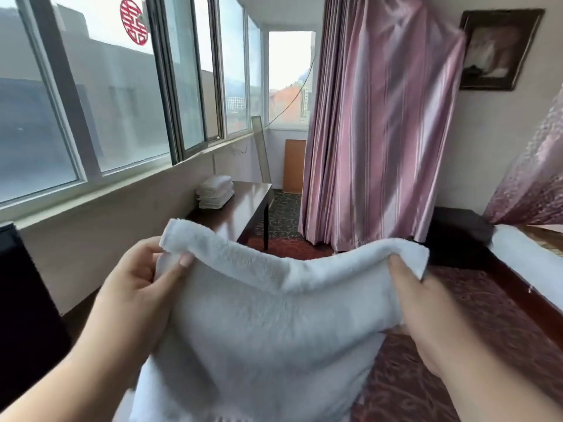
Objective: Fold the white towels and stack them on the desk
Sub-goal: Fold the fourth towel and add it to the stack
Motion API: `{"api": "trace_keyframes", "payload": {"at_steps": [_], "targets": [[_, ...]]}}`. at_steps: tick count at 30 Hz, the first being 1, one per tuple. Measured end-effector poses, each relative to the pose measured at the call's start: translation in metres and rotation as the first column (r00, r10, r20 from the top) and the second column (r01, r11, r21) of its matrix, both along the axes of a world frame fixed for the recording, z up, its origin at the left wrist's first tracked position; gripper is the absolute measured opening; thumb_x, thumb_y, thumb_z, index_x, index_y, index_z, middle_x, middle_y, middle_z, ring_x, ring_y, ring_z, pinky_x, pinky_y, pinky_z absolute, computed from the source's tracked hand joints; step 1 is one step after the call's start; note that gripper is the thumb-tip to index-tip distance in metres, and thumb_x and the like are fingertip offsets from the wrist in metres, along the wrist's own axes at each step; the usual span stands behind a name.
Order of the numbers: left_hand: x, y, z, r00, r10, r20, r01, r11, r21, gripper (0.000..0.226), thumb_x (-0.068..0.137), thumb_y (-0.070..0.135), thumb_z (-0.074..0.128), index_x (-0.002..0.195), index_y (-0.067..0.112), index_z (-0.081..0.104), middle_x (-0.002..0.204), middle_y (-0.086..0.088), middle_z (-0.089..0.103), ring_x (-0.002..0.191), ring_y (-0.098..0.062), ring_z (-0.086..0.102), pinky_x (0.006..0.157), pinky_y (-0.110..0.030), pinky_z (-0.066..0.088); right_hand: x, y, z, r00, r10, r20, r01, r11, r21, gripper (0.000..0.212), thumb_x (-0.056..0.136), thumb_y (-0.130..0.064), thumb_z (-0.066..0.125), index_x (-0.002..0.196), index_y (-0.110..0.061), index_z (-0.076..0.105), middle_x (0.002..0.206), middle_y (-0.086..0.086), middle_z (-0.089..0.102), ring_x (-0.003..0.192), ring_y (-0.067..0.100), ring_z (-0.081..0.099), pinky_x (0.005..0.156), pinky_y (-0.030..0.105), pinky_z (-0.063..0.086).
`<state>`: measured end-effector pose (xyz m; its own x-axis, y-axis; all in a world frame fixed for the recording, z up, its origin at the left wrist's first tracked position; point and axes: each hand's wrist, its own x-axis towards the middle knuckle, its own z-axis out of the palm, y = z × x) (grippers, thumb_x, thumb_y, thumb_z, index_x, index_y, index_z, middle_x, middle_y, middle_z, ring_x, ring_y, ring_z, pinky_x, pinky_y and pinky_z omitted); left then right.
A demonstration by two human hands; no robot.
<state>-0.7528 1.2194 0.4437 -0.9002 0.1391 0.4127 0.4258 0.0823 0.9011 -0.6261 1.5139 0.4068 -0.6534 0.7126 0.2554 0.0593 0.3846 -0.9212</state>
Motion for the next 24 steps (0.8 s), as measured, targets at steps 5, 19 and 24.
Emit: {"api": "trace_keyframes", "payload": {"at_steps": [5,19,24], "targets": [[-0.121,0.071,-0.012,0.994,0.093,-0.049,-0.094,0.995,-0.023,0.063,0.077,0.073,0.067,0.122,0.029,0.061,0.092,0.003,0.077,0.080,-0.018,0.075,0.069,-0.047,0.058,-0.120,0.097,0.015,0.996,0.090,-0.017,-0.090,0.995,-0.036,0.035,0.068,-0.089,0.043,0.086,-0.067,0.063,0.088,-0.022,0.071,0.095,0.011,0.066,0.088,0.045,0.055],[-0.376,0.151,-0.055,0.887,0.326,0.326,-0.411,0.880,0.238,0.053,0.070,0.076,0.070,0.084,0.026,0.070,0.070,-0.003,0.067,0.053,-0.018,0.058,0.047,-0.028,0.046,-0.526,0.221,0.009,0.882,0.436,0.180,-0.450,0.892,0.041,0.060,0.075,-0.080,0.046,0.094,-0.029,0.071,0.090,-0.007,0.076,0.088,0.017,0.071,0.084,0.041,0.056],[-0.487,0.154,-0.076,0.867,0.384,0.317,-0.454,0.872,0.184,0.052,0.075,0.074,0.067,0.093,0.025,0.069,0.070,-0.001,0.068,0.051,-0.013,0.060,0.042,-0.026,0.048,-0.673,0.221,-0.024,0.841,0.517,0.160,-0.519,0.854,-0.035,0.050,0.066,-0.086,0.049,0.094,-0.050,0.070,0.089,-0.013,0.077,0.090,0.015,0.072,0.092,0.047,0.056]]}}
